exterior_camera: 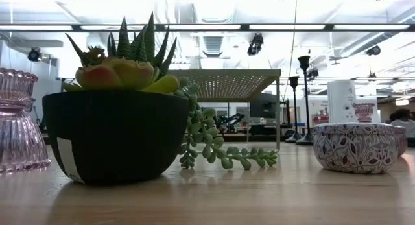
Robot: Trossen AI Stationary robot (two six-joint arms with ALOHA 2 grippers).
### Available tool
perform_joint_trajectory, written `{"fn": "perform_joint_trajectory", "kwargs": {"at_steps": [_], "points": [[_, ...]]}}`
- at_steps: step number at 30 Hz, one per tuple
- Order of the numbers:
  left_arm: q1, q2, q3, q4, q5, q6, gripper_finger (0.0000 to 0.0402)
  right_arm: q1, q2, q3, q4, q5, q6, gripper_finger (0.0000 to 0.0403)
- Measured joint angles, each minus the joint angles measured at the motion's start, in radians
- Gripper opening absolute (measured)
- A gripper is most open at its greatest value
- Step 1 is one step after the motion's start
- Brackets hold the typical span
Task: Pick & Place candle stick holders
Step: Put the bottom black candle holder on the shelf
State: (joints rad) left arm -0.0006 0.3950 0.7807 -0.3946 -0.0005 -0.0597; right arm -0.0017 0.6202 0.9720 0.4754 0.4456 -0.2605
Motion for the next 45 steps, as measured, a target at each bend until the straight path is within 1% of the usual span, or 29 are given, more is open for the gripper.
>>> {"fn": "perform_joint_trajectory", "kwargs": {"at_steps": [3, 8, 10, 12, 14, 16, 19, 21, 23, 25, 27, 29, 30, 31, 32, 35, 38, 42, 45], "points": [[0.000, 0.000, 0.000, 0.000, 0.000, 0.000, 0.0030, 0.000, 0.067, 0.134, -0.283, 0.169, -0.036, 0.0034], [0.000, 0.000, 0.000, 0.000, 0.000, 0.000, 0.0030, 0.000, 0.187, 0.366, -0.731, 0.391, 0.009, 0.0034], [0.000, 0.000, 0.000, 0.000, 0.000, 0.000, 0.0030, -0.004, 0.231, 0.446, -0.873, 0.441, 0.047, 0.0034], [0.000, 0.000, 0.000, 0.000, 0.000, 0.000, 0.0030, -0.010, 0.265, 0.509, -0.985, 0.451, 0.080, 0.0034], [0.000, 0.000, 0.000, 0.000, 0.000, 0.000, 0.0030, -0.012, 0.293, 0.550, -1.045, 0.469, 0.097, 0.0034], [0.000, 0.000, 0.000, 0.000, 0.000, 0.000, 0.0030, -0.012, 0.317, 0.567, -1.052, 0.496, 0.097, 0.0034], [0.000, 0.000, 0.000, 0.000, 0.000, 0.000, 0.0030, -0.014, 0.352, 0.566, -1.001, 0.499, 0.067, 0.0034], [0.000, 0.000, 0.000, 0.000, 0.000, 0.000, 0.0030, -0.034, 0.387, 0.559, -0.936, 0.495, 0.005, 0.0034], [0.000, 0.000, 0.000, 0.000, 0.000, 0.000, 0.0030, -0.074, 0.430, 0.560, -0.867, 0.447, -0.061, 0.0034], [0.000, 0.000, 0.000, 0.000, 0.000, 0.000, 0.0030, -0.145, 0.479, 0.565, -0.827, 0.342, -0.072, 0.0034], [0.000, 0.000, 0.000, 0.000, 0.000, 0.000, 0.0030, -0.242, 0.534, 0.587, -0.817, 0.175, -0.018, 0.0034], [0.000, 0.000, 0.000, 0.000, 0.000, 0.000, 0.0030, -0.353, 0.598, 0.620, -0.812, -0.029, 0.058, 0.0034], [0.000, 0.000, 0.000, 0.000, 0.000, 0.000, 0.0030, -0.407, 0.633, 0.637, -0.812, -0.111, 0.074, 0.0034], [0.000, 0.000, 0.000, 0.000, 0.000, 0.000, 0.0030, -0.454, 0.672, 0.659, -0.814, -0.163, 0.075, 0.0034], [0.000, 0.000, 0.000, 0.000, 0.000, 0.000, 0.0030, -0.496, 0.707, 0.680, -0.818, -0.187, 0.070, 0.0034], [0.000, 0.000, 0.000, 0.000, 0.000, 0.000, 0.0030, -0.627, 0.801, 0.760, -0.861, -0.214, 0.042, 0.0034], [0.000, 0.000, 0.000, 0.000, 0.000, 0.000, 0.0030, -0.773, 0.851, 0.845, -0.946, -0.273, 0.054, 0.0034], [0.000, 0.000, 0.000, 0.000, 0.000, 0.000, 0.0030, -0.955, 0.868, 0.916, -1.096, -0.379, 0.061, 0.0034], [0.000, 0.000, 0.000, 0.000, 0.000, 0.000, 0.0030, -1.035, 0.821, 0.925, -1.169, -0.435, 0.033, 0.0034]]}}
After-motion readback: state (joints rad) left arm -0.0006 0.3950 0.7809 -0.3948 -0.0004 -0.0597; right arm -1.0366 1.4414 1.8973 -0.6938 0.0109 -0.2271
